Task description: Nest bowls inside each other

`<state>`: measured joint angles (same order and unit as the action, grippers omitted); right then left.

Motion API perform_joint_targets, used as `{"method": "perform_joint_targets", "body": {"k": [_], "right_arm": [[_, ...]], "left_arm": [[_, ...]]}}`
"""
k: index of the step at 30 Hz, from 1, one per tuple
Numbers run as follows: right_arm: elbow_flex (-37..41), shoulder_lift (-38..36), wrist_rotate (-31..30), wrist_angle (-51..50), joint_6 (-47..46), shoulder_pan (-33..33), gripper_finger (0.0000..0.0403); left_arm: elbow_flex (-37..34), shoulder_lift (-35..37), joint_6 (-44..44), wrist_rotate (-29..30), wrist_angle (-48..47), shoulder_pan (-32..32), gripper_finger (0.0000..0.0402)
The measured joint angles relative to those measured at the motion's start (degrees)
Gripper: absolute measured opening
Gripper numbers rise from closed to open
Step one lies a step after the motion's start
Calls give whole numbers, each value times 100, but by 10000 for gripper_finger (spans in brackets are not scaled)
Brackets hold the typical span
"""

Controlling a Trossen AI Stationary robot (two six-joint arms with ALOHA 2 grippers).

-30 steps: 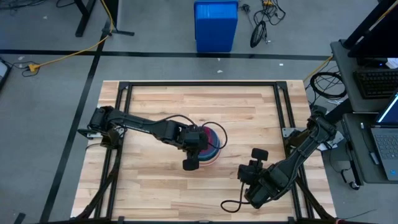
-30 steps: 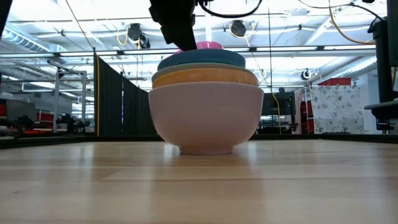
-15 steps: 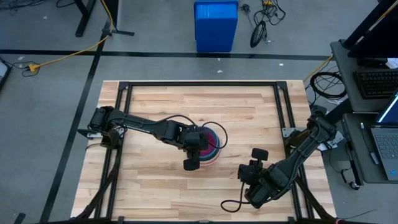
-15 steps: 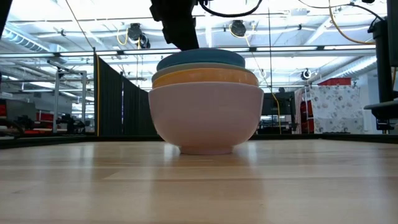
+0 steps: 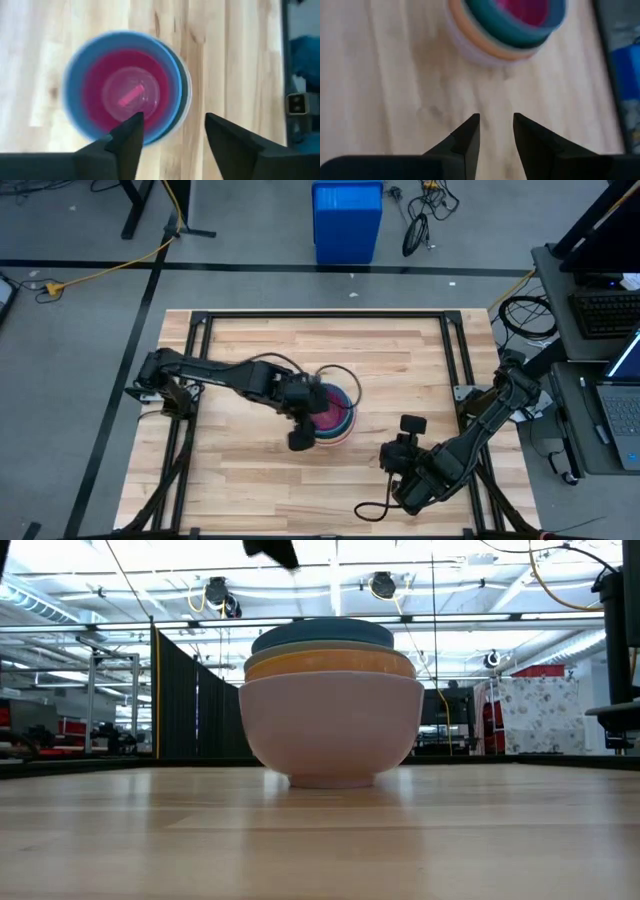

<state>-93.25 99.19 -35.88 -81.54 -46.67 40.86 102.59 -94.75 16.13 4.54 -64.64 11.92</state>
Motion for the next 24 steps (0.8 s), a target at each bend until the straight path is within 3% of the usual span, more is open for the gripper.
{"method": "perform_joint_targets", "body": {"k": [3,6,8,12,15,19,24], "right_arm": [[0,-158,-166,231,626,-197,79],[0,-388,-414,493,1518,-464,46],[1,-576,-451,703,2009,-728,18],[0,-971,-466,1093,2828,-1200,6],[29,-1232,-358,1127,3164,-1403,1],[481,-1717,-305,1209,3201,-1468,0],[1972,-2699,-260,2237,3134,-1353,0]], "left_arm": [[-69,639,87,729,21,65,130],[-358,1284,-375,1521,196,51,70],[-744,1761,-696,1659,927,-123,28],[-1750,2544,-1226,854,2494,-733,7],[-2527,2885,-1343,180,3000,-1148,2],[-3576,3436,-1358,149,3348,-1480,1],[-4808,4293,-1290,-8,3978,-1696,0]]}}
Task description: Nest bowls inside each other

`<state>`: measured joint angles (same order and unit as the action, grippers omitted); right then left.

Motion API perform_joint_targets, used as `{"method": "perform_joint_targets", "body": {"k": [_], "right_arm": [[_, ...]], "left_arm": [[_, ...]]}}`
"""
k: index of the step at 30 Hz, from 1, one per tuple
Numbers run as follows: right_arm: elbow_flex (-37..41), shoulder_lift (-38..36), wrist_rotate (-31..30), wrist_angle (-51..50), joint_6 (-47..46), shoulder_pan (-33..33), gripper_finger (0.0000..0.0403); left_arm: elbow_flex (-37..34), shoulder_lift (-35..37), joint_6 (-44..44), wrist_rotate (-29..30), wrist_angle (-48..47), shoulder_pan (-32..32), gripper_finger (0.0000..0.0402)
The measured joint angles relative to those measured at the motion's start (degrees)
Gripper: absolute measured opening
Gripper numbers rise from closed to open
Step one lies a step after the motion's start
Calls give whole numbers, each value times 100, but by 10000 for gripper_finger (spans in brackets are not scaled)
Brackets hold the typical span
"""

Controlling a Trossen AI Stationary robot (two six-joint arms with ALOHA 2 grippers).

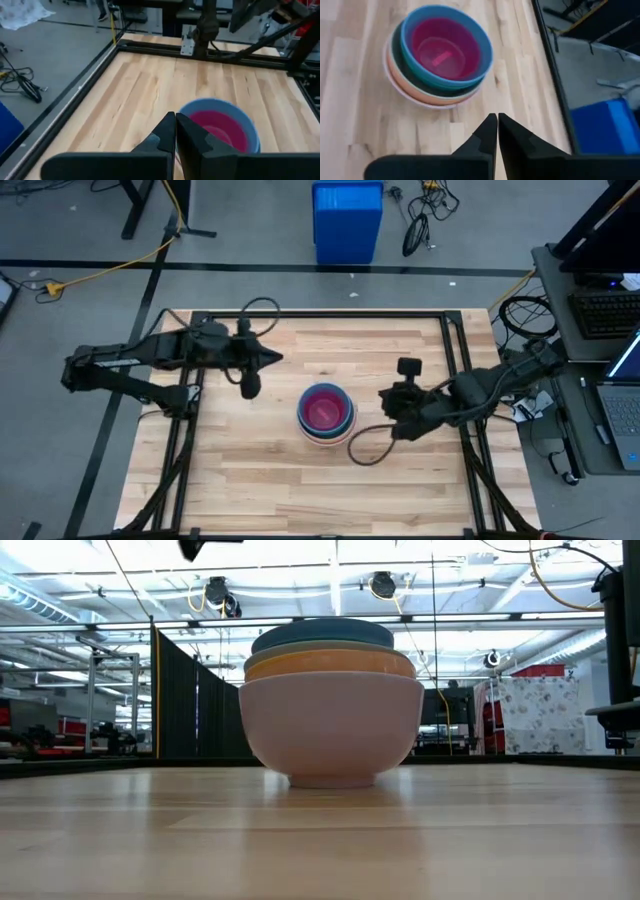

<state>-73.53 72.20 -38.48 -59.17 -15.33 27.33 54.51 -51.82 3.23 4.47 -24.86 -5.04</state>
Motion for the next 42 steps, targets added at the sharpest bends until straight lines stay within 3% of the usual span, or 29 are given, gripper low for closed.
{"method": "perform_joint_targets", "body": {"k": [10,17,22,28,33,38,42], "right_arm": [[3434,-2028,386,4061,1204,-45,0],[4808,-2755,585,5836,1646,-39,0],[5203,-2955,685,6227,1515,-39,0],[5740,-2959,741,6917,1464,-39,0],[6460,-2958,762,8228,1542,-65,0],[6988,-2968,1214,9259,1602,-327,0],[7100,-2968,1494,9364,1550,-540,0]], "left_arm": [[-2612,1563,630,-1002,1787,-179,0],[-3987,2129,1057,-1071,2600,-174,0],[-4517,2391,1521,-909,2732,-152,0],[-4987,2606,1467,-907,3154,-53,0],[-5254,2707,1399,-887,3465,-46,0],[-5293,2715,1278,-883,3475,-46,0],[-5293,2715,1280,-883,3473,-46,0]]}}
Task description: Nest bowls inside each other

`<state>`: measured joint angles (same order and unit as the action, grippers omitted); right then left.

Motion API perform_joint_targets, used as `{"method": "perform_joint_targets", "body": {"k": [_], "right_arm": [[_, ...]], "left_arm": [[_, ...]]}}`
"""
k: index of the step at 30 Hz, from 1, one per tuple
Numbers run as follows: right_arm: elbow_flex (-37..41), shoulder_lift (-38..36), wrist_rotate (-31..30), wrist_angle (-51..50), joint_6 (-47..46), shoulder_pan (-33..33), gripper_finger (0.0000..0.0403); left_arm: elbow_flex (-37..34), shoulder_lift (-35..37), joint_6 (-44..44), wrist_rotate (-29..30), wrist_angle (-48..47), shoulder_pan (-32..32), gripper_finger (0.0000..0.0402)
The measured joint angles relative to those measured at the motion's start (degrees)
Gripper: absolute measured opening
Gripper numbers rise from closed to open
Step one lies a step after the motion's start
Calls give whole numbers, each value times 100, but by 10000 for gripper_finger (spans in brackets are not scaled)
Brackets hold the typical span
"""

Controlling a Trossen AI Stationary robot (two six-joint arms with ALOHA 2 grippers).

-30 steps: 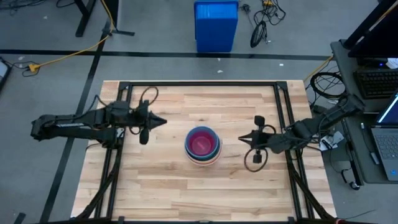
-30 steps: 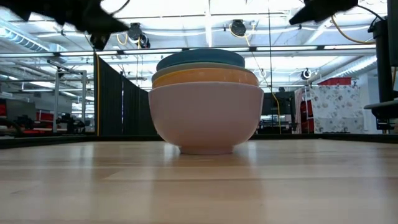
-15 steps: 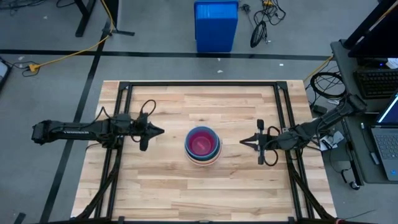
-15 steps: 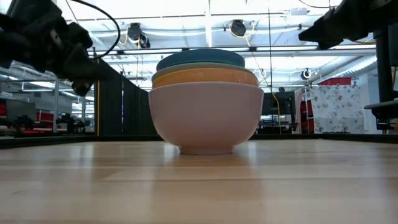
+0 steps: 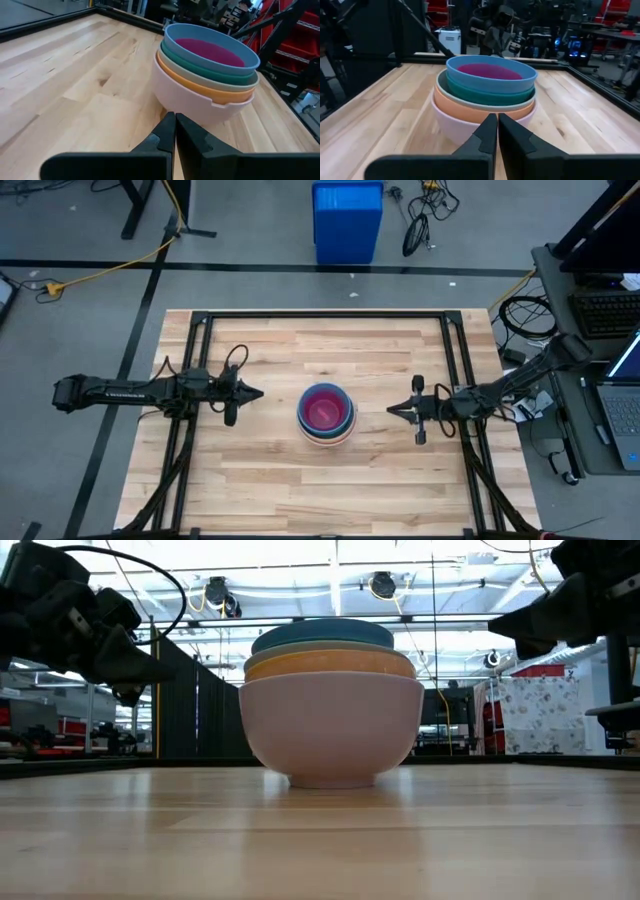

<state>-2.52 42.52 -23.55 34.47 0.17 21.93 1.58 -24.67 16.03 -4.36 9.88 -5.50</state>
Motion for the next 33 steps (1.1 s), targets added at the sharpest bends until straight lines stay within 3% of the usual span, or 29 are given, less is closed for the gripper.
{"method": "perform_joint_targets", "body": {"k": [17,33], "right_arm": [[184,9,288,57,-154,-155,0],[175,0,408,95,-295,-153,0]], "left_arm": [[-114,157,-3,25,-20,298,0],[-114,1198,-137,555,-194,1243,0]]}}
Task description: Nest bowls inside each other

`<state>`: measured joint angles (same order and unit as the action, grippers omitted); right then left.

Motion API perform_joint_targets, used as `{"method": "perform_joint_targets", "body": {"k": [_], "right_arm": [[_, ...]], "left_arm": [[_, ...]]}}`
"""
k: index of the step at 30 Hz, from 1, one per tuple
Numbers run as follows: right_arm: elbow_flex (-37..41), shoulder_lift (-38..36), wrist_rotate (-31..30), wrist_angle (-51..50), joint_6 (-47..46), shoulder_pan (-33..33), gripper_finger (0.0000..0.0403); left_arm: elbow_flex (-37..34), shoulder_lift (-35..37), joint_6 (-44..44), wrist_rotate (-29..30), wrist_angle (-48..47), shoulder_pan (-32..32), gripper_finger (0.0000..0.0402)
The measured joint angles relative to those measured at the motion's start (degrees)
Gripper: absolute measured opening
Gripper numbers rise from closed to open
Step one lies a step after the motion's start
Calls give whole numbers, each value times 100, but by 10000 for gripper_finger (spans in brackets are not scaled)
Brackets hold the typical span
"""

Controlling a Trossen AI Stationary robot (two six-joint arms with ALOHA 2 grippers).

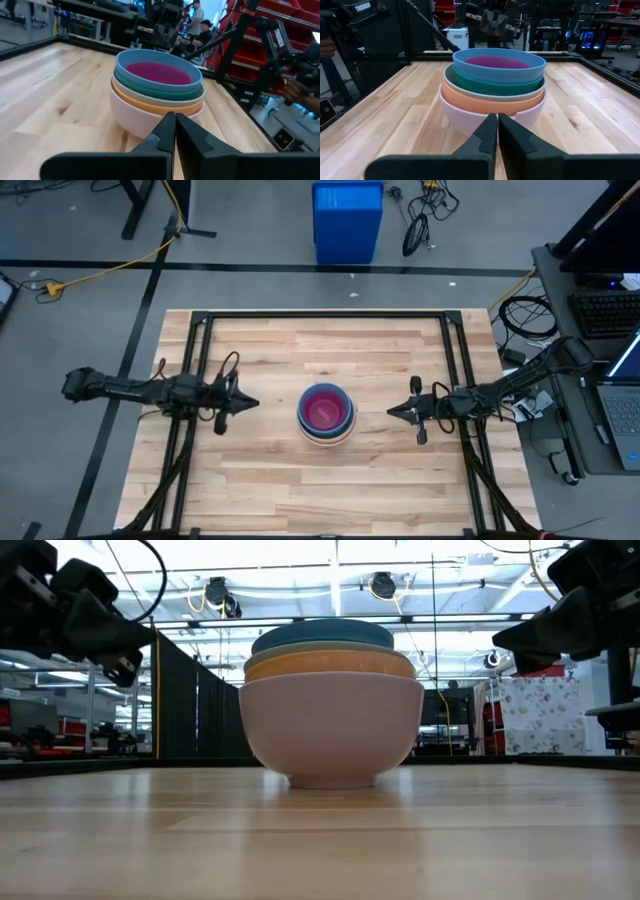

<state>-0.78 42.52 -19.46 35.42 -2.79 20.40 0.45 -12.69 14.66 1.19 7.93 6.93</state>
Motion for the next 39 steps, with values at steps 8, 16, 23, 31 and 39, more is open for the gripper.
{"method": "perform_joint_targets", "body": {"k": [8,16,23,31,39], "right_arm": [[0,0,7,2,28,0,0],[0,-2,269,41,13,-35,0],[0,-306,503,147,193,-184,0],[0,-910,730,-550,204,-519,0],[0,-1509,793,-1077,339,-623,0]], "left_arm": [[-2,769,-99,101,-708,220,0],[-2,1021,-499,86,-711,248,0],[-2,1021,-420,66,-718,248,0],[-2,1021,-386,57,-722,248,0],[-2,1021,-311,55,-725,248,0]]}}
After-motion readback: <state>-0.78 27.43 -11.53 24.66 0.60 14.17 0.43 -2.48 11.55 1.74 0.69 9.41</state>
